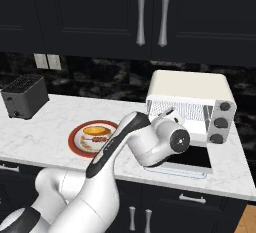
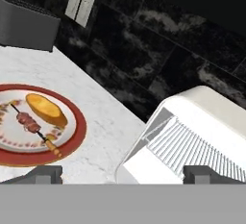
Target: Pick up the kebab skewer and baguette bread, and place them inside the toaster oven. Close the toaster oven door and start by setting the timer.
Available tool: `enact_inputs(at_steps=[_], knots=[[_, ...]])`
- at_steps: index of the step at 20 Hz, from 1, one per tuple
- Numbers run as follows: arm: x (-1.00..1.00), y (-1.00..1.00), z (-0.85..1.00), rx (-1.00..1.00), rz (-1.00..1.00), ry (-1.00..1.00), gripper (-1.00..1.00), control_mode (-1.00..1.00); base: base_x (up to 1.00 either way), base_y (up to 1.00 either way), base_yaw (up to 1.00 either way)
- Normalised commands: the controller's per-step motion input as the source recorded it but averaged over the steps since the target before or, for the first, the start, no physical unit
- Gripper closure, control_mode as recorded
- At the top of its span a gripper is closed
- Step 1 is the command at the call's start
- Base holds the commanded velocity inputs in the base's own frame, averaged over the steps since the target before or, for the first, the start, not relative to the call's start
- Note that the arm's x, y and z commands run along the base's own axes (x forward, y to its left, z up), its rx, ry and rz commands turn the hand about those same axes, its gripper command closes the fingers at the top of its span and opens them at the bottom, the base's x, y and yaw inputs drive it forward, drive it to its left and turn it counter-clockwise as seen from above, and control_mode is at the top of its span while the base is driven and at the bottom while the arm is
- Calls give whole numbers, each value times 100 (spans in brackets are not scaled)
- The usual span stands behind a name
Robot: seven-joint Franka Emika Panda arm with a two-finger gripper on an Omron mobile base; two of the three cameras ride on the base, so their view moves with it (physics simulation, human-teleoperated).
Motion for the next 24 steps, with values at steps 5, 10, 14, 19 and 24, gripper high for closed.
enact_inputs(at_steps=[5, 10, 14, 19, 24], knots=[[51, -41, -9, 0, 0, -3, -100, -100, 0, 0, 0], [38, -36, -10, 0, 0, 0, -100, -100, 0, 0, 0], [57, -4, -19, 0, 0, 0, -100, -100, 0, 0, 0], [39, -3, -40, -1, 0, 0, -100, -100, 0, 0, 0], [38, -20, -26, -1, 0, 0, -100, -100, 0, 0, 0]])
